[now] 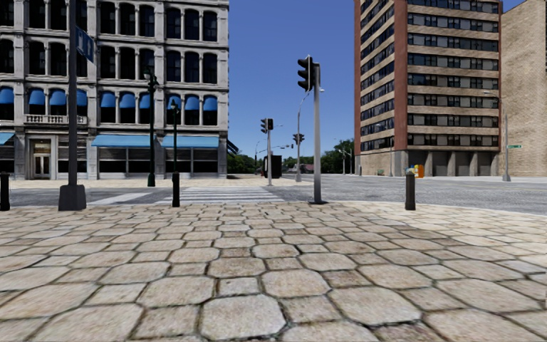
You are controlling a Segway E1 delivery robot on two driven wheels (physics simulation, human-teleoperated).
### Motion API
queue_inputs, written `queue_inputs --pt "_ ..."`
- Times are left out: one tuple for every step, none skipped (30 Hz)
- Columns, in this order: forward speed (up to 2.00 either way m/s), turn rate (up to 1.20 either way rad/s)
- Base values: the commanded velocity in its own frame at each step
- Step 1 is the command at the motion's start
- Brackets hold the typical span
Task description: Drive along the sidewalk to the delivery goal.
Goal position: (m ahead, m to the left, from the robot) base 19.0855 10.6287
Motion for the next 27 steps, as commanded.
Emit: queue_inputs --pt "2.0 0.28" --pt "2.0 0.28" --pt "2.0 0.28" --pt "2.0 0.28" --pt "2.0 0.28" --pt "2.0 0.28" --pt "2.0 0.28" --pt "2.0 0.28" --pt "2.0 0.28" --pt "2.0 0.28" --pt "2.0 0.28" --pt "2.0 0.28" --pt "2.0 0.28" --pt "2.0 0.26" --pt "2.0 0.1" --pt "2.0 0.0" --pt "2.0 0.0" --pt "2.0 0.0" --pt "2.0 0.0" --pt "2.0 0.0" --pt "2.0 0.0" --pt "2.0 0.0" --pt "2.0 0.0" --pt "2.0 0.0" --pt "2.0 0.0" --pt "2.0 0.0" --pt "2.0 0.0"
